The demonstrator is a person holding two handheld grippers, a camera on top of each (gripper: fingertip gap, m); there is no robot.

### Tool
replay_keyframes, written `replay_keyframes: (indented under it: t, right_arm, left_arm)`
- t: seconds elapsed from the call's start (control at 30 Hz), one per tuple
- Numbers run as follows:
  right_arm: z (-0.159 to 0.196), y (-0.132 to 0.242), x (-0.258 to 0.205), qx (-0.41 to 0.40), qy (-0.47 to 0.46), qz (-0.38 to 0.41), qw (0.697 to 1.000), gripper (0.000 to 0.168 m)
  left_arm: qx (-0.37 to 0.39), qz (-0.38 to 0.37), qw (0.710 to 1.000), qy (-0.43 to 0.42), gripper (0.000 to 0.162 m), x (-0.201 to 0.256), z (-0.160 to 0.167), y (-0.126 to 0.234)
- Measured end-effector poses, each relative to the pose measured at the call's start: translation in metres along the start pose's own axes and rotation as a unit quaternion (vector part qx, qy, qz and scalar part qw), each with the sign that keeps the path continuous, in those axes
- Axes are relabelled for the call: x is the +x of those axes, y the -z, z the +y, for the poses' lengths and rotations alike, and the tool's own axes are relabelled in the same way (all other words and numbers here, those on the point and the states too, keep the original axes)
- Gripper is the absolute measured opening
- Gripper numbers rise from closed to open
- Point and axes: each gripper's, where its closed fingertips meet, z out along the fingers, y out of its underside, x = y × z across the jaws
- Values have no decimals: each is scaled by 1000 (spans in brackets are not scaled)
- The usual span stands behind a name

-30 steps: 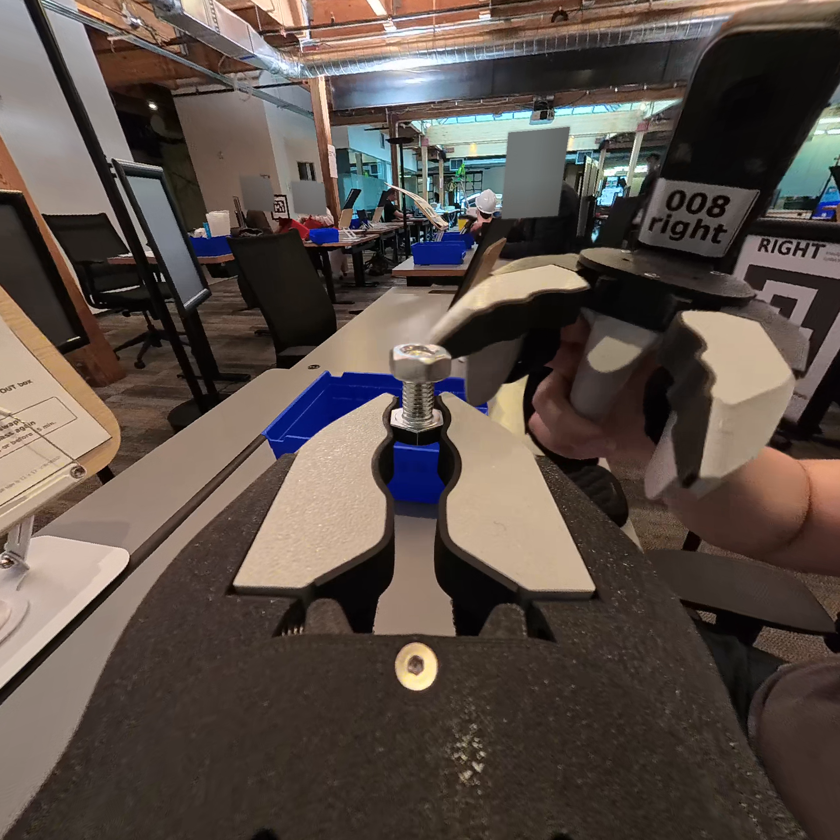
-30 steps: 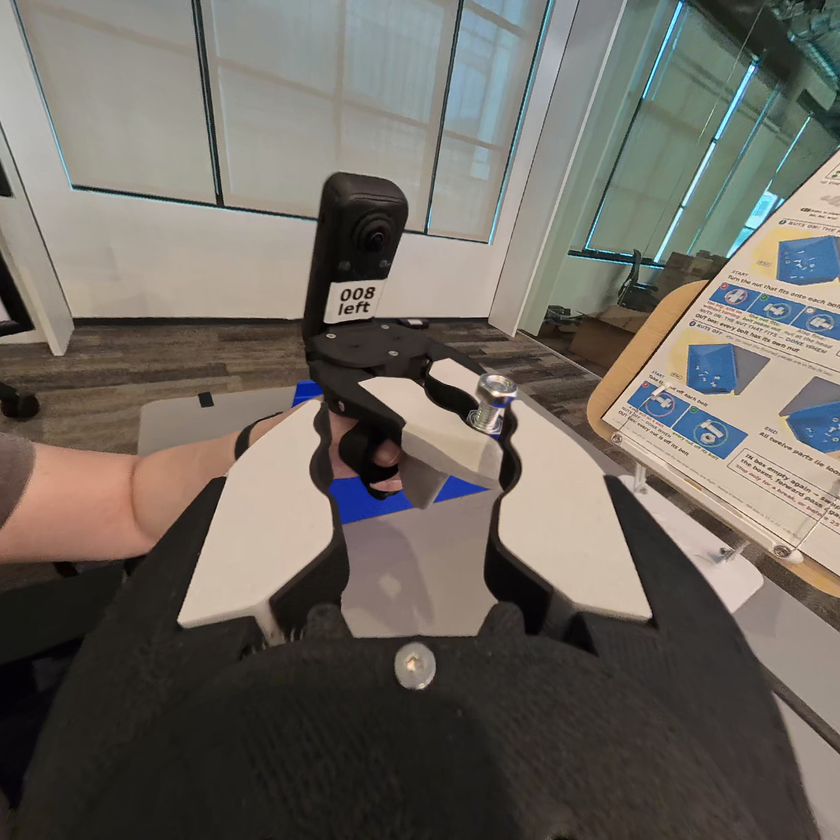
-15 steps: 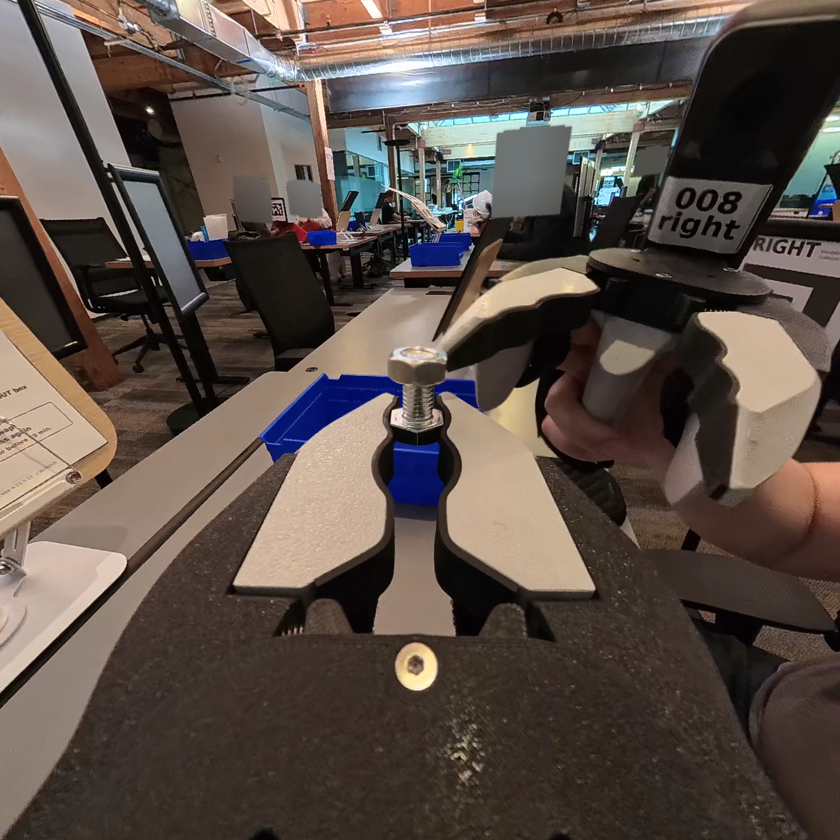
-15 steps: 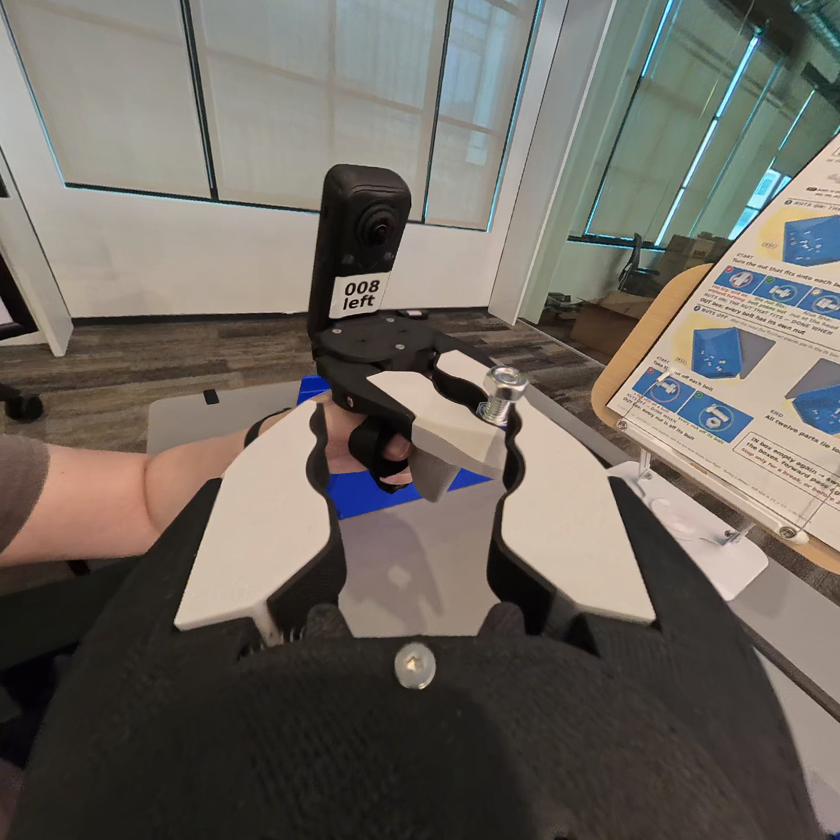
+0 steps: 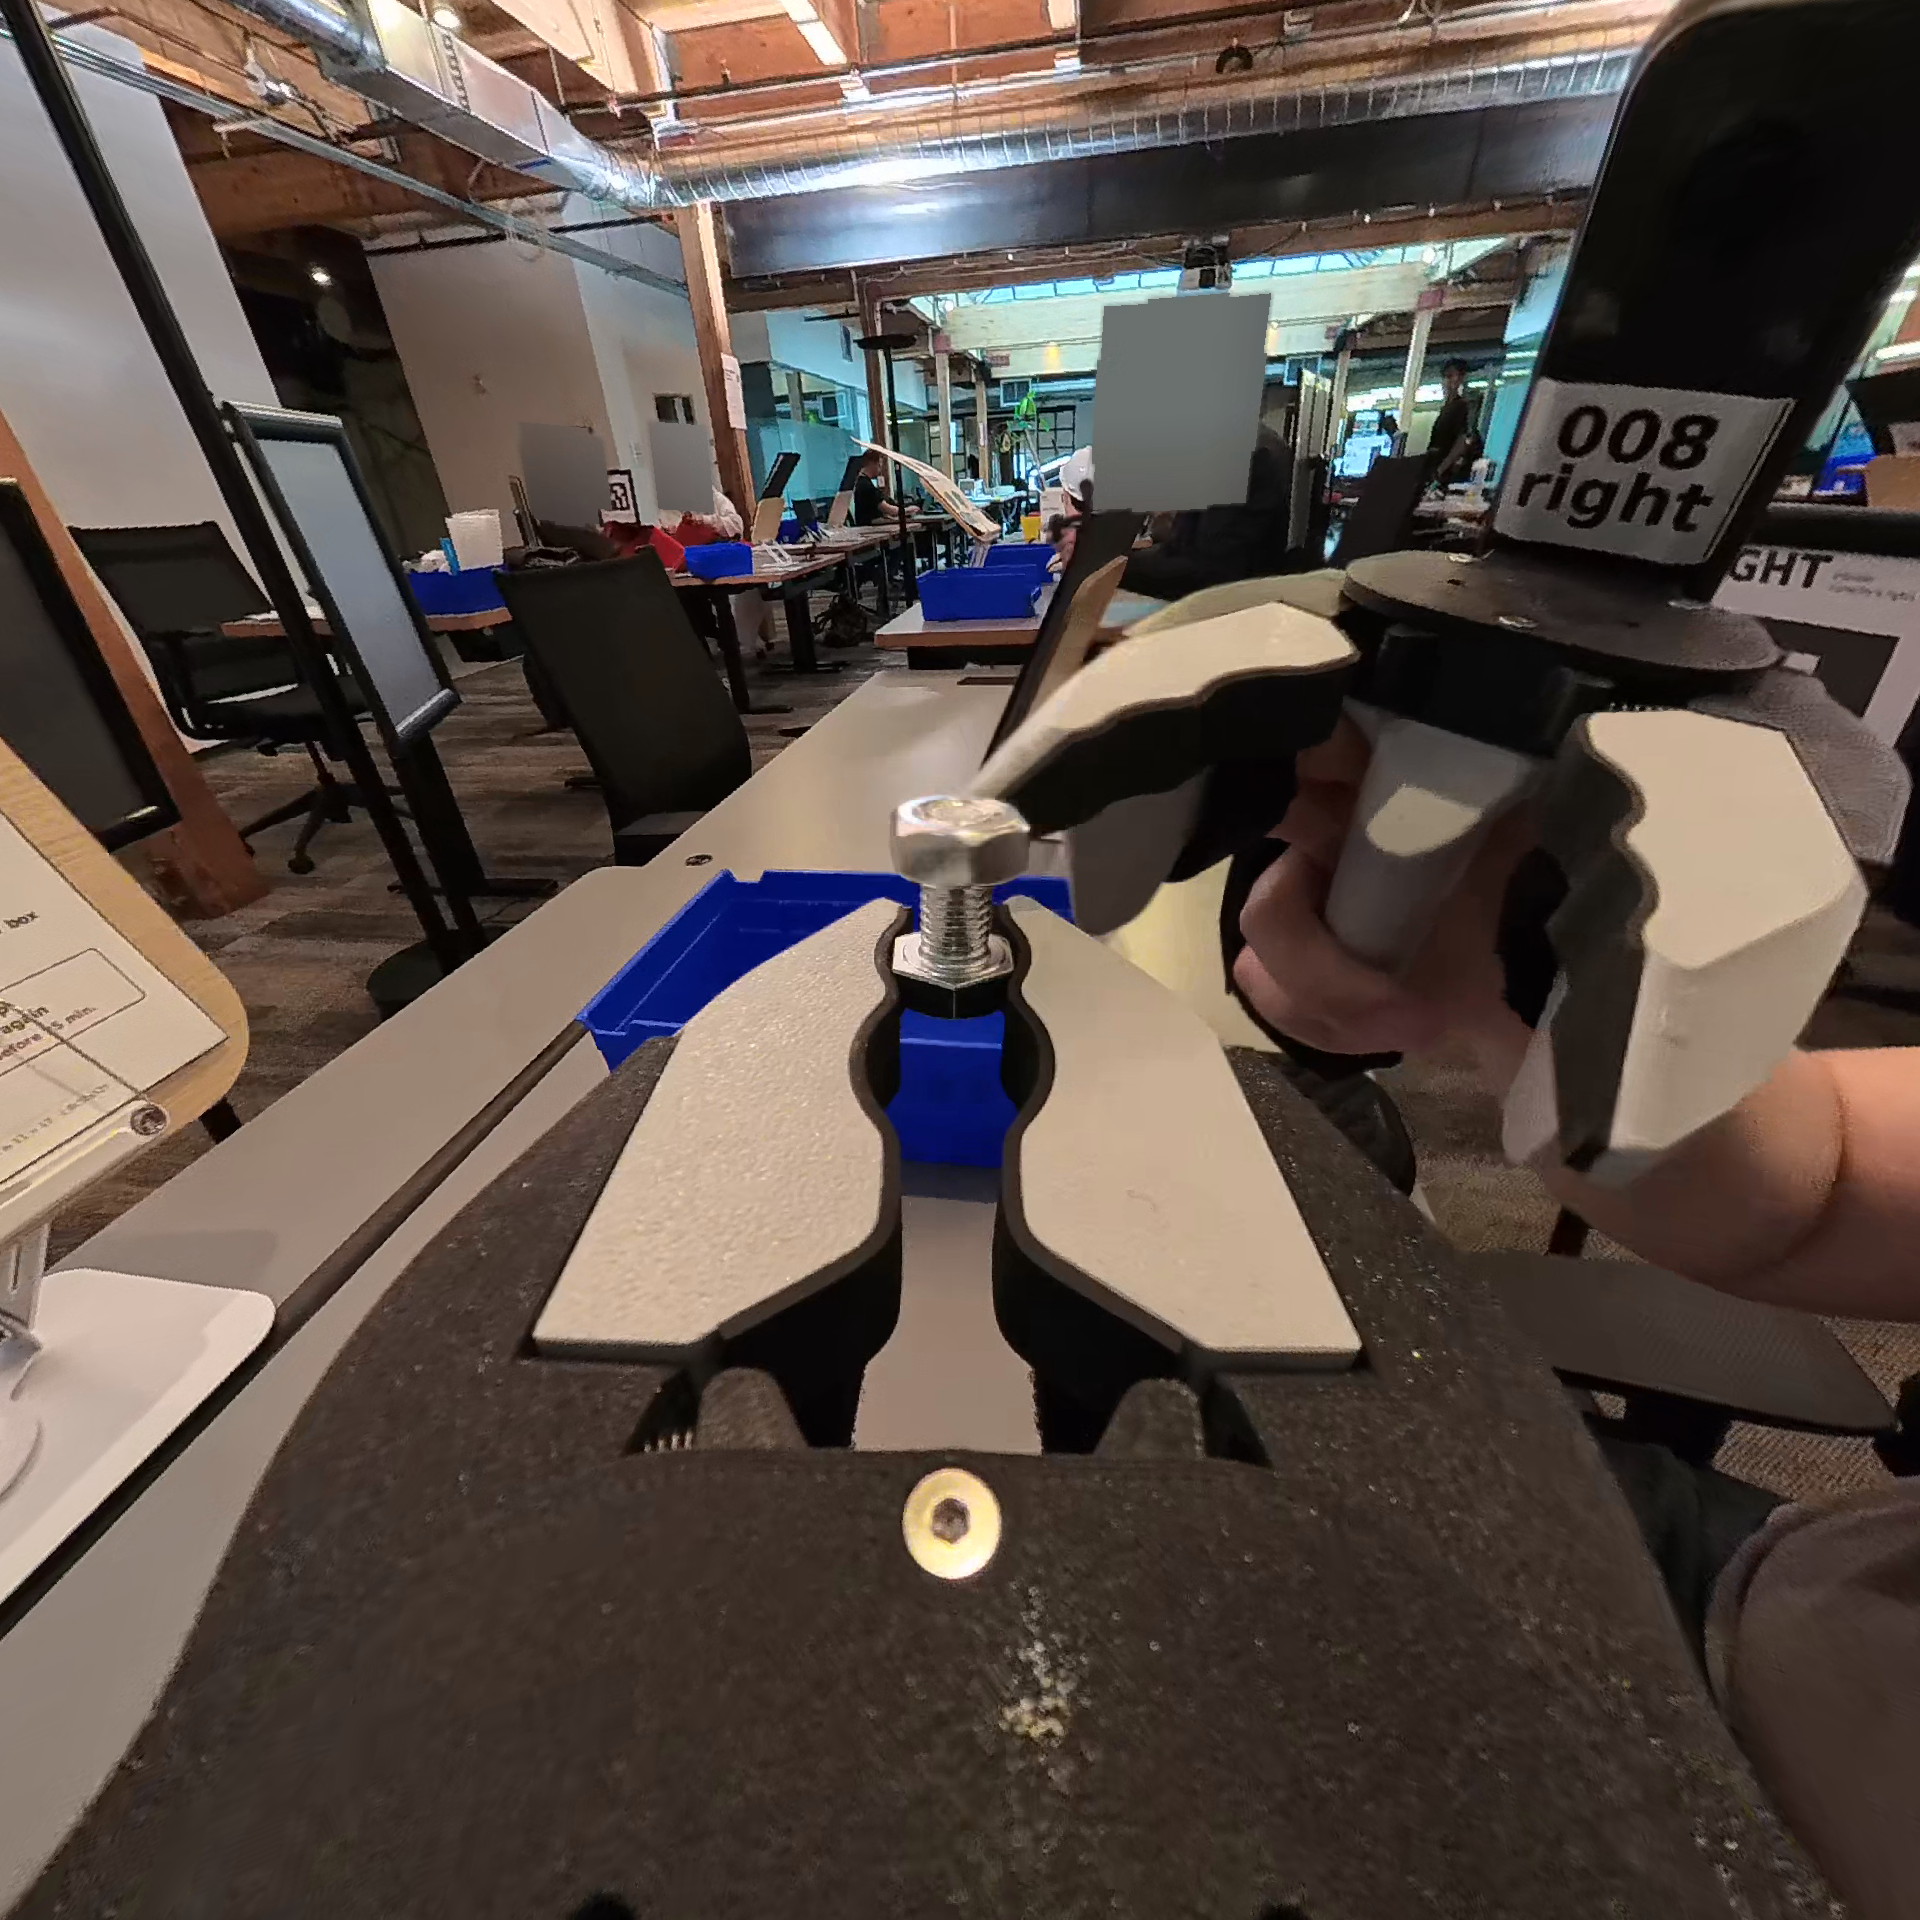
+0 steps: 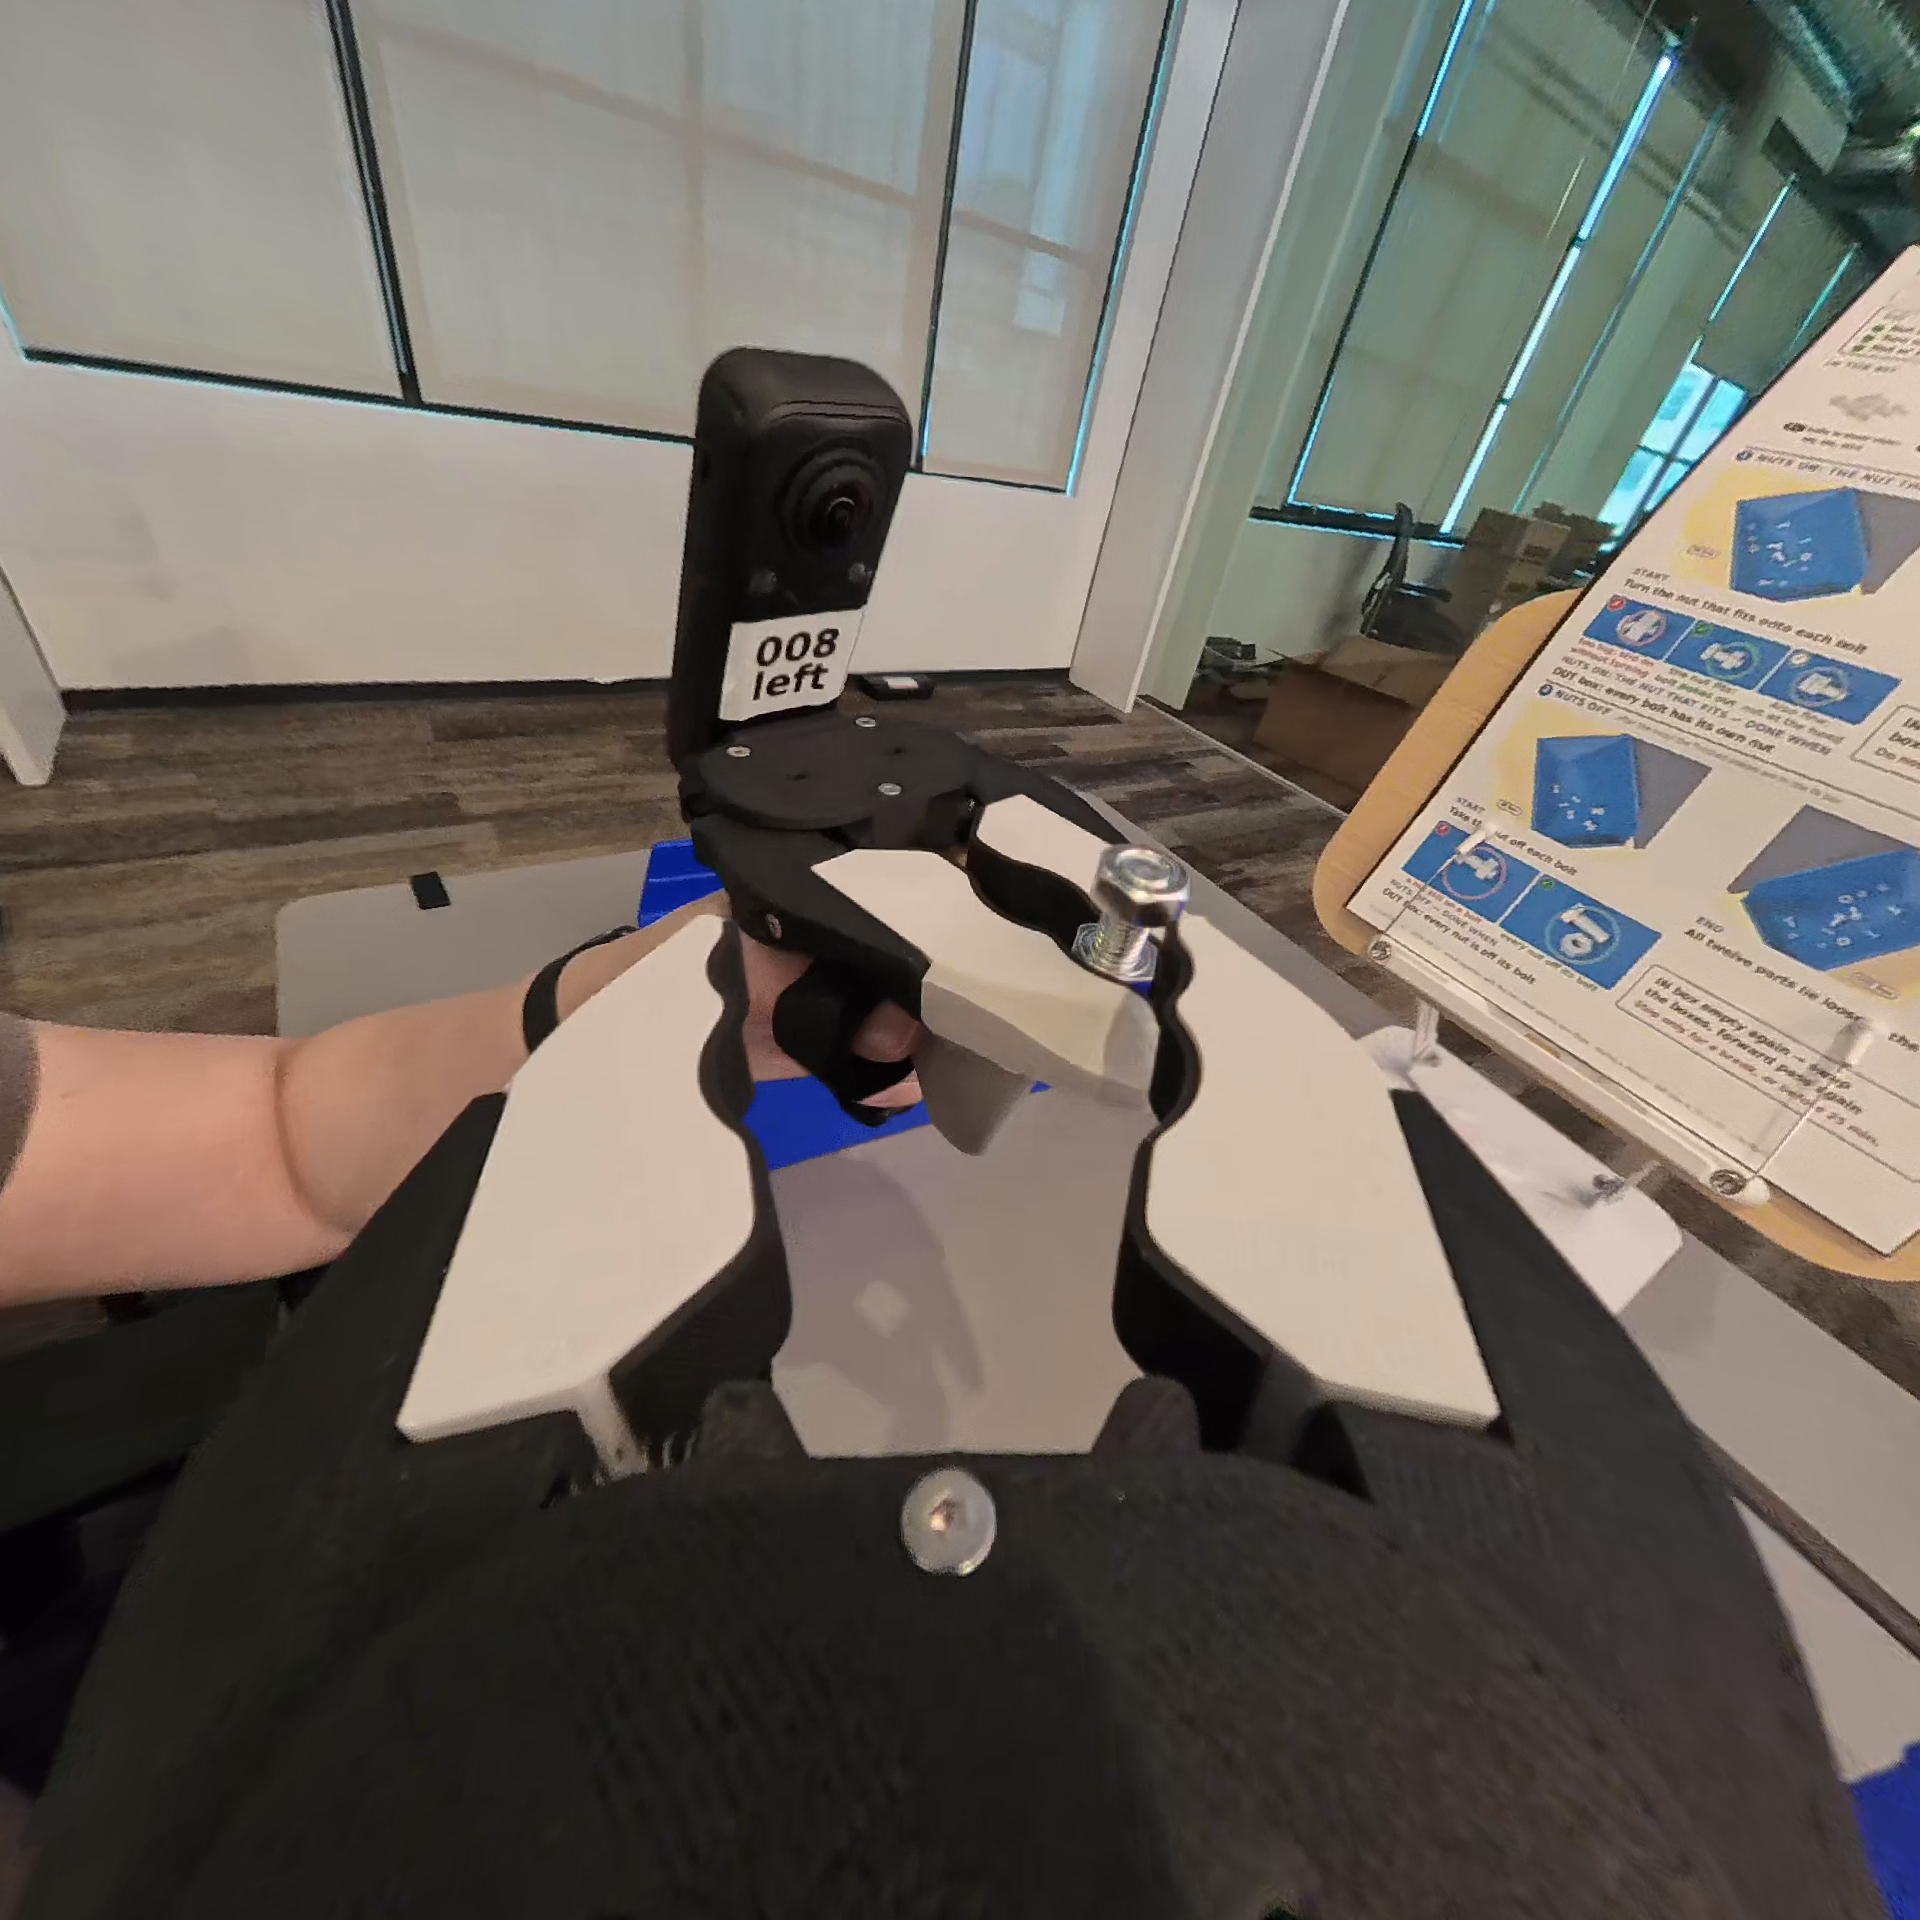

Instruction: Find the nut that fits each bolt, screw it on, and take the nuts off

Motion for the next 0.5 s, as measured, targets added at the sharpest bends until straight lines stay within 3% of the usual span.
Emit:
replay_keyframes:
  t: [0.3, 0.5]
  right_arm:
    - [0, -16, 6, 0, -12, -13, 1000, 81]
    - [-2, 3, 6, 13, -9, -1, 1000, 73]
  left_arm:
    - [-10, 4, 1000, -9, 14, 4, 4, -4]
    - [-1, -8, 1000, 10, 14, -7, 0, 3]
